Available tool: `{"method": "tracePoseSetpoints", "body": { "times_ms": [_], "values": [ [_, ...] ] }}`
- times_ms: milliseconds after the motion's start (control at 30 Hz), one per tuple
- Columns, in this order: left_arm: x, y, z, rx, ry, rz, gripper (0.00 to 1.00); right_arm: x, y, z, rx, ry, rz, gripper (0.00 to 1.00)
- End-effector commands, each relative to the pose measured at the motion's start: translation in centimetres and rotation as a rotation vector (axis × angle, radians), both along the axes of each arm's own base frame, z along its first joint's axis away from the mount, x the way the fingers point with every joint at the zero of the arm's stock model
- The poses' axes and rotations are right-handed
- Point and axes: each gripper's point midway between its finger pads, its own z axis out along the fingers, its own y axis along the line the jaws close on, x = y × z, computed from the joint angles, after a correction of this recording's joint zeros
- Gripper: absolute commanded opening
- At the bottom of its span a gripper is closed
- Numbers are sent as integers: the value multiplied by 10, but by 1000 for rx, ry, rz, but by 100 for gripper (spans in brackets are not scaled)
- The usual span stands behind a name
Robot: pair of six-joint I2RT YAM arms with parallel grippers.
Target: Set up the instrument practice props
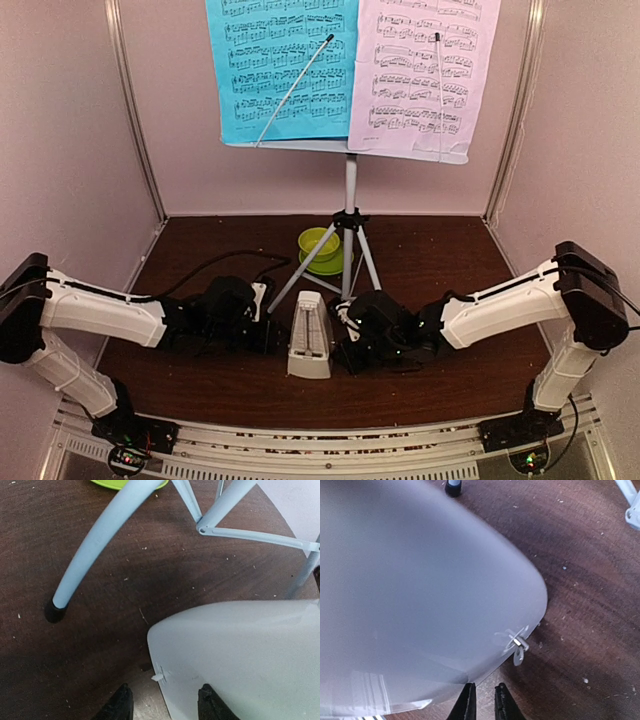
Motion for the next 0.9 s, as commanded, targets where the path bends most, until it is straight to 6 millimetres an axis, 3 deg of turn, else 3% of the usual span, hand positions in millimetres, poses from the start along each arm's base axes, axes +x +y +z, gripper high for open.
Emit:
{"method": "tracePoseSetpoints", "body": {
  "times_ms": [0, 167, 300, 400, 500, 700, 867],
  "values": [
    [13, -24, 24, -44, -42, -73, 47, -13, 23, 18, 149, 14, 63, 16],
    [22, -17, 38, -50, -87, -46, 53, -15, 27, 21, 176, 21, 69, 16],
    [23, 6, 75, -97, -206, 9, 77, -18, 34, 39, 230, 1, 79, 18],
    [19, 26, 106, -118, -309, 39, 87, -19, 34, 49, 268, -9, 70, 19],
    [11, 34, 131, -140, -371, 27, 97, -20, 38, 48, 271, -6, 73, 20],
    [-9, 14, 153, -155, -368, -45, 98, -28, 47, 52, 294, 0, 86, 20],
    [-21, -9, 151, -102, -352, -61, 98, -23, 25, 72, 328, -45, 12, 24]
  ]
}}
